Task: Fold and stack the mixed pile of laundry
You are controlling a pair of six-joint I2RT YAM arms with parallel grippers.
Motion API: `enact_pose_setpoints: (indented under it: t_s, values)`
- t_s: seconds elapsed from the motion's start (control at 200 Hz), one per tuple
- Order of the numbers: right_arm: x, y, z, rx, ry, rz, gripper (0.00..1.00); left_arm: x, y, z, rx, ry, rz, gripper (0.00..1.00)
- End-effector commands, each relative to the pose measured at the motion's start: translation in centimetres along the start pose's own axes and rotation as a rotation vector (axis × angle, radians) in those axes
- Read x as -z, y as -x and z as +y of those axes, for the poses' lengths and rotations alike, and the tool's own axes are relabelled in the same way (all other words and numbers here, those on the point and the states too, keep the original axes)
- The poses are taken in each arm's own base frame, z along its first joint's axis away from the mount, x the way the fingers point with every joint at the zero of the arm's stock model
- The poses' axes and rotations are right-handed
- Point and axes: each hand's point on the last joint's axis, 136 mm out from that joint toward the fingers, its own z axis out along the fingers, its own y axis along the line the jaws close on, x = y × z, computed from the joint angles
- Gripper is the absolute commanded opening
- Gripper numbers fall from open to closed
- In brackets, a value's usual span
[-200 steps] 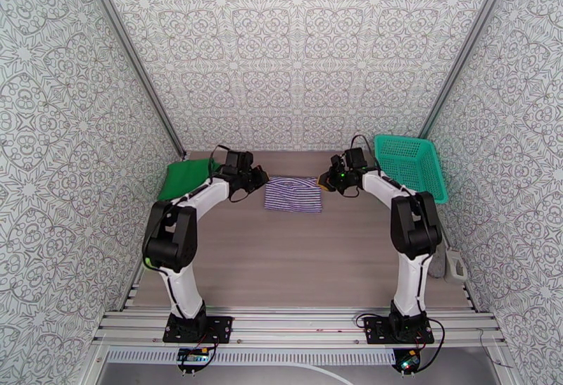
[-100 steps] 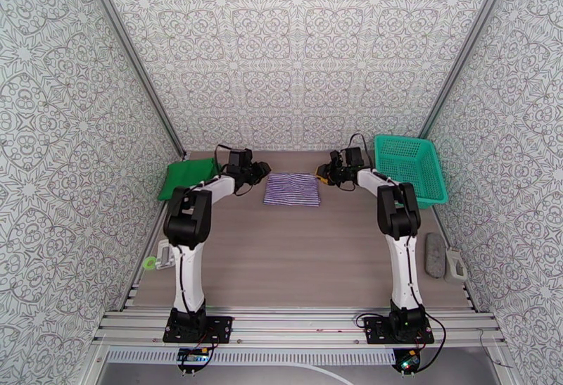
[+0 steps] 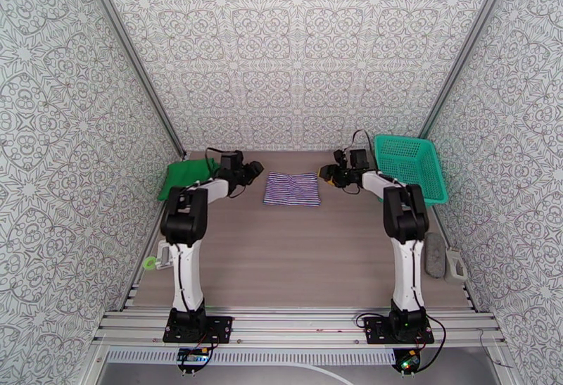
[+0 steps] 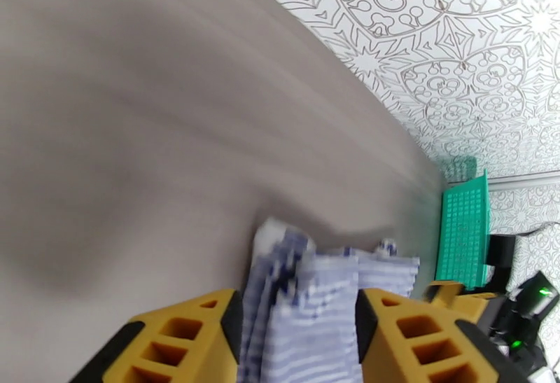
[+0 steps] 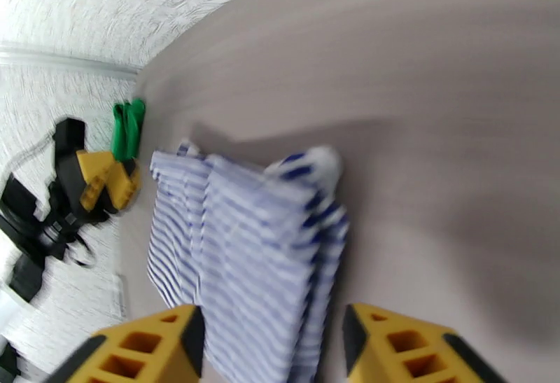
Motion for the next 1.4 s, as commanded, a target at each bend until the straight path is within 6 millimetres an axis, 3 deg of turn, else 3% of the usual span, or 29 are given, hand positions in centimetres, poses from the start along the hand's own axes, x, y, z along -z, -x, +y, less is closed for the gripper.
enact_pose_setpoints:
  t_s: [0.0, 0.095, 0.245, 0.425, 0.645, 0.9, 1.13, 1.28, 1.395]
  values:
    - [0.7, -2.2, 3.4, 0.43, -0.148, 0.019, 0.65, 4.1, -1.6, 0.7, -0.065, 0.071, 0.064, 0.5]
    - [-0.8, -4.9, 5.5, 0.719, -0.19, 0.057, 0.65, 6.2, -3.3, 2.0, -0.071, 0.099, 0.115, 0.52]
    - [-4.2, -9.5, 9.9, 1.122, -0.072, 0.111, 0.66, 8.0, -4.6, 3.5, -0.048, 0.086, 0.152, 0.53]
    - [-7.9, -11.8, 12.6, 1.311, 0.007, 0.162, 0.66, 8.2, -5.3, 3.9, -0.041, 0.065, 0.183, 0.54]
    - [-11.3, -14.2, 12.5, 1.401, 0.049, 0.27, 0.63, 7.7, -5.1, 4.3, -0.007, 0.049, 0.177, 0.53]
    - [-14.5, -13.6, 10.7, 1.432, -0.04, 0.321, 0.58, 7.3, -5.2, 4.6, 0.002, 0.049, 0.19, 0.53]
    - [-14.8, -14.5, 9.5, 1.445, -0.043, 0.419, 0.32, 7.1, -5.4, 5.1, 0.03, 0.073, 0.199, 0.53]
    - [-14.1, -13.2, 11.2, 1.438, -0.027, 0.353, 0.17, 7.0, -5.9, 4.9, 0.124, 0.066, 0.186, 0.61]
    - [-13.1, -11.8, 13.3, 1.391, 0.021, 0.26, 0.09, 7.1, -6.4, 3.4, 0.203, -0.007, 0.145, 0.65]
